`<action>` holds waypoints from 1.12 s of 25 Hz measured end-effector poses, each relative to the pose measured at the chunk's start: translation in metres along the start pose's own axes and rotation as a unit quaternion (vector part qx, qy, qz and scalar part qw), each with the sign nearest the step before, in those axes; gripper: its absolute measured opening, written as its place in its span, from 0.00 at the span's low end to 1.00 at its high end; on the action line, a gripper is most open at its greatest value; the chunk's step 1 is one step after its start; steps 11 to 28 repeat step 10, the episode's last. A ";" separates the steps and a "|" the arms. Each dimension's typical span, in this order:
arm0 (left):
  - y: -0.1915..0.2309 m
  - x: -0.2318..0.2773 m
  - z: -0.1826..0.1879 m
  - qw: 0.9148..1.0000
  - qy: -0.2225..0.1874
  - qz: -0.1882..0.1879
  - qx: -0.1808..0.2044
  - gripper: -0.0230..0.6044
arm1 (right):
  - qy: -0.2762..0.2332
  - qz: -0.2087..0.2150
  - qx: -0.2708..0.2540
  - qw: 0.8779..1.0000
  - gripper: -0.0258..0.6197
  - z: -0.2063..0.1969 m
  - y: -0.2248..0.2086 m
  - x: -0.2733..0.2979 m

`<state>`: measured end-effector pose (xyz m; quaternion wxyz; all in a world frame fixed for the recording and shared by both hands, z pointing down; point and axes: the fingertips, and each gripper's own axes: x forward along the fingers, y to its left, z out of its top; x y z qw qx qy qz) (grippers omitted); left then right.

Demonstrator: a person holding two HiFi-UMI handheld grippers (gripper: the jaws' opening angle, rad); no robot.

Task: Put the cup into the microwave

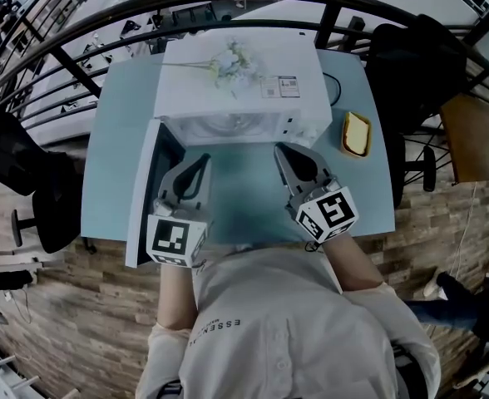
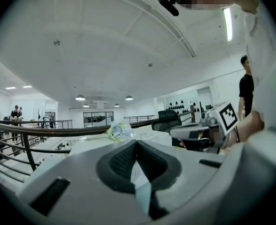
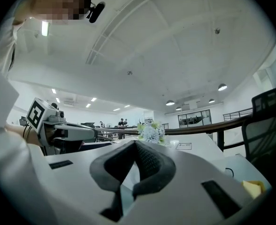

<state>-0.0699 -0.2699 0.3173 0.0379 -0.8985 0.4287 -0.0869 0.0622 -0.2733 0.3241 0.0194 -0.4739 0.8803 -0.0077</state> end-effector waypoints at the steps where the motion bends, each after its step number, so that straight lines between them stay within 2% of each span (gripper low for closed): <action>1: 0.000 0.001 -0.001 1.000 0.000 -0.002 -0.001 0.04 | 0.001 -0.001 0.001 1.000 0.06 -0.001 -0.001 0.001; 10: 0.004 0.008 -0.005 1.000 0.003 -0.009 -0.007 0.04 | 0.012 -0.018 0.011 1.000 0.06 -0.010 -0.009 0.010; 28: 0.004 0.008 -0.005 1.000 0.003 -0.009 -0.007 0.04 | 0.012 -0.018 0.011 1.000 0.06 -0.010 -0.009 0.010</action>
